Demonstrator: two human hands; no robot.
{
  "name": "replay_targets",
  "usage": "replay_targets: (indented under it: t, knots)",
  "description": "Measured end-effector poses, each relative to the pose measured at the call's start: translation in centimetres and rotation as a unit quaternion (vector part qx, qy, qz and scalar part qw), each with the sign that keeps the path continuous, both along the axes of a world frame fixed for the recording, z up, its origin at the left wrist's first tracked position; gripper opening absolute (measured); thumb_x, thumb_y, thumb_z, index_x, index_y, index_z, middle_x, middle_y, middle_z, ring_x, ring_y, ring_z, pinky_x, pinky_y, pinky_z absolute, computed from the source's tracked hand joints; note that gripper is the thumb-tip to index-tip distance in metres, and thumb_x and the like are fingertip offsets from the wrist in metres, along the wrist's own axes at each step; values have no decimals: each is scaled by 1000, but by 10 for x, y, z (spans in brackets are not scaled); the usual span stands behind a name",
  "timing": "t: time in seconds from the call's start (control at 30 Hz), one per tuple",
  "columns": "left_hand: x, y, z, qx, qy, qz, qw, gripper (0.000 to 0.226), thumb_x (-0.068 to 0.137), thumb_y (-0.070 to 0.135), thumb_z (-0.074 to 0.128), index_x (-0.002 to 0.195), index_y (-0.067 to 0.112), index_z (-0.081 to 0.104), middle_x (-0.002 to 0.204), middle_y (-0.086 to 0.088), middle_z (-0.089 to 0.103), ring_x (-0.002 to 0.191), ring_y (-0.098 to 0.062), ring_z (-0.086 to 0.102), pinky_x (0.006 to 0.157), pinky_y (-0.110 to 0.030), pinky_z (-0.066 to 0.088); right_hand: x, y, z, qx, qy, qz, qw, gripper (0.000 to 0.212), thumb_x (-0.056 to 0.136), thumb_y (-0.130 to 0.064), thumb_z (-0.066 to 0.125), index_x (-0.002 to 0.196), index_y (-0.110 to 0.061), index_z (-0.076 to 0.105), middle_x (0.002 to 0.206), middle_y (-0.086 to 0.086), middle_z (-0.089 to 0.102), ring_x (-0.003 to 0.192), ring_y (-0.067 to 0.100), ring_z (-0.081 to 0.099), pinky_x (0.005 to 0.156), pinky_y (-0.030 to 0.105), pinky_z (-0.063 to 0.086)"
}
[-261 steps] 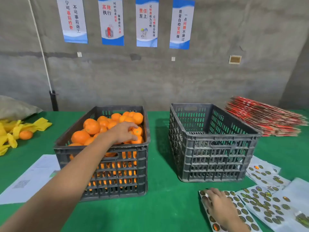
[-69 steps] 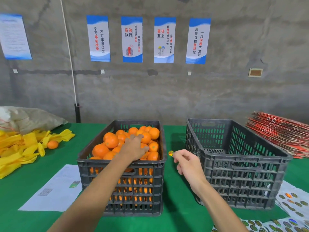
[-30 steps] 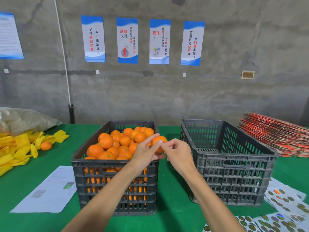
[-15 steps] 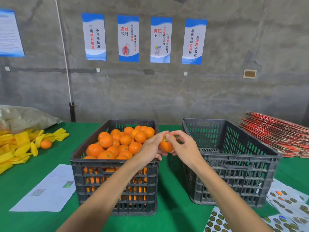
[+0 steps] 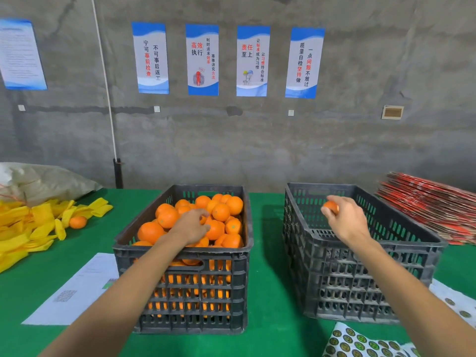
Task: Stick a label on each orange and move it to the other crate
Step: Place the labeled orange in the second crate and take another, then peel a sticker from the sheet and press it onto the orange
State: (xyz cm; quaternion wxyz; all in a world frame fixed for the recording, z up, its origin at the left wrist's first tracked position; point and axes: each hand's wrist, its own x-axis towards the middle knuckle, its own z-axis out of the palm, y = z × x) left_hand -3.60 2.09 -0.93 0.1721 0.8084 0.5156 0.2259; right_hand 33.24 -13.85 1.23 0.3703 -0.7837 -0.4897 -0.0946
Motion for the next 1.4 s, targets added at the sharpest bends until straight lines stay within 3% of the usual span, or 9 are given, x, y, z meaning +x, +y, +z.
replay_targets:
  t: [0.2, 0.4, 0.53, 0.67, 0.9, 1.1, 1.23, 1.33, 1.4]
  knots:
    - [7, 29, -17, -67, 108, -24, 992, 89, 90, 36, 79, 161, 19, 28, 161, -11, 39, 143, -32, 43, 115, -44, 41, 30, 3, -23, -81, 54, -40, 994, 44, 93, -41, 71, 133, -22, 68, 126, 14, 71, 110, 37, 66, 91, 41, 54]
    - [30, 46, -19, -61, 176, 12, 982, 95, 90, 52, 72, 163, 22, 19, 164, -12, 35, 147, -35, 37, 119, -46, 36, 30, 8, -23, -103, 66, -64, 990, 40, 100, -46, 59, 133, -24, 68, 126, 16, 69, 110, 38, 65, 93, 41, 53]
    - [42, 48, -21, -71, 180, 21, 981, 91, 88, 48, 76, 162, 31, 26, 160, -13, 40, 145, -36, 41, 115, -48, 40, 28, 1, -29, -32, 15, -43, 998, 39, 107, -39, 45, 128, -18, 70, 107, 12, 75, 91, 32, 67, 71, 35, 52]
    - [49, 48, -19, -33, 156, 35, 987, 79, 85, 35, 82, 153, 21, 46, 142, -14, 60, 131, -33, 56, 104, -41, 51, 26, -14, -45, 70, -26, -4, 997, 36, 106, -35, 45, 122, -15, 71, 122, 5, 71, 118, 26, 60, 90, 41, 54]
    - [53, 37, -11, 106, 110, 64, 986, 52, 92, 47, 71, 120, 3, 63, 128, -25, 61, 120, -41, 55, 100, -48, 47, 22, -55, -73, 210, -120, -30, 970, 24, 98, -26, 43, 83, -20, 60, 81, -6, 56, 76, 16, 46, 69, 34, 33]
    - [63, 11, 3, 71, -142, 52, 986, 70, 85, 51, 77, 128, -3, 67, 128, -24, 67, 122, -38, 61, 100, -50, 51, 20, -86, -141, -20, -77, 41, 996, 36, 94, -34, 46, 63, -17, 52, 49, -4, 51, 44, 18, 48, 49, 29, 45]
    - [66, -5, 6, 39, -209, 30, 977, 76, 86, 53, 76, 140, 2, 60, 140, -16, 63, 129, -31, 58, 109, -47, 47, 20, -90, -187, -326, 36, 54, 943, 27, 101, -33, 52, 87, -19, 71, 79, 1, 70, 73, 19, 64, 70, 33, 52]
    - [62, -13, 8, 43, -256, 31, 965, 69, 86, 53, 77, 134, 5, 64, 134, -13, 66, 122, -29, 61, 105, -46, 49, 14, -91, -206, -377, 86, 41, 921, 24, 99, -29, 61, 109, -11, 74, 109, 7, 74, 102, 23, 68, 86, 31, 51]
    - [63, -18, 5, 59, -262, 30, 963, 67, 86, 51, 77, 133, 4, 65, 134, -15, 66, 120, -28, 61, 102, -43, 49, 7, -89, -205, -387, 75, 47, 918, 18, 96, -28, 64, 94, -13, 74, 105, 9, 74, 99, 24, 67, 80, 30, 48]
